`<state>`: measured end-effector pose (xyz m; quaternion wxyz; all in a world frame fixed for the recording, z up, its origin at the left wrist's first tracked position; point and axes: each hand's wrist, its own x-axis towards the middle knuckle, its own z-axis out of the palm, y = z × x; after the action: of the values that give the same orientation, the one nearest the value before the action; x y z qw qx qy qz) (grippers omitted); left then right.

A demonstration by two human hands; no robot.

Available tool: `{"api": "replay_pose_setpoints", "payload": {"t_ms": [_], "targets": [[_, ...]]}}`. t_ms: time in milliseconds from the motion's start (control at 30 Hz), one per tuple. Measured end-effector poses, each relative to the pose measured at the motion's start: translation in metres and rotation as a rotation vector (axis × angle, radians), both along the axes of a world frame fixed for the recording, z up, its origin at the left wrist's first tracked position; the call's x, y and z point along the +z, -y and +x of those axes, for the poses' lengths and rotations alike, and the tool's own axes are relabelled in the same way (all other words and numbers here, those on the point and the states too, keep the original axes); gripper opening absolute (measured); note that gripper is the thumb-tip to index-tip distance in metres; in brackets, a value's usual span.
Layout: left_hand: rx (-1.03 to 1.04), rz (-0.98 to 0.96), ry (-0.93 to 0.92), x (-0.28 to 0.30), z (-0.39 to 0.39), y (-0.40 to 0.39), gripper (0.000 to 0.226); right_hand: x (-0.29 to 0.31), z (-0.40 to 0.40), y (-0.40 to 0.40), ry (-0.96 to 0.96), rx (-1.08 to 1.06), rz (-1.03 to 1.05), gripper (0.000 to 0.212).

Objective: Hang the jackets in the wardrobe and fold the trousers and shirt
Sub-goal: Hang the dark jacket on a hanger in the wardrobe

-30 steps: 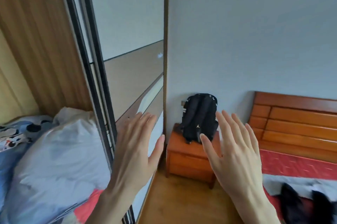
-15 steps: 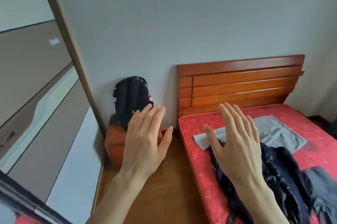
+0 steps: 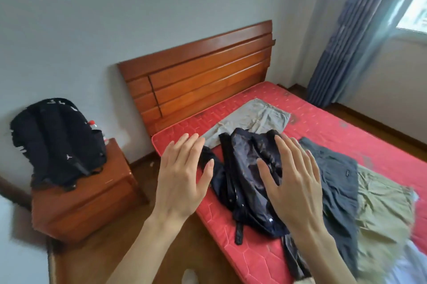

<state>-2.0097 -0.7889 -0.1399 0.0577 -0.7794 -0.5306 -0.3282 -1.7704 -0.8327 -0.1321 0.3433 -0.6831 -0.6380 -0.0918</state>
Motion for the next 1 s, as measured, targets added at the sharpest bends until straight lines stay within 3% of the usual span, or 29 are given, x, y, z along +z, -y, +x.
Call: {"api": "replay_pose_setpoints", "payload": {"t_ms": [533,767,1000], "targets": [[-0.373,-0.049,-0.015,-0.049,0.108,-0.170,0.053,-0.052,0.069,-0.092,0.115,-0.313,-0.053,0.063],[-0.449,-0.136,-0.046,-0.083,0.167,-0.193,0.053,-0.088,0.118,-0.110,0.108,-0.367,-0.131,0.064],[-0.382,-0.214,-0.037,-0.127,0.228,-0.184,0.053,-0.132,0.187,-0.109,0.080,-0.338,-0.224,0.064]]}}
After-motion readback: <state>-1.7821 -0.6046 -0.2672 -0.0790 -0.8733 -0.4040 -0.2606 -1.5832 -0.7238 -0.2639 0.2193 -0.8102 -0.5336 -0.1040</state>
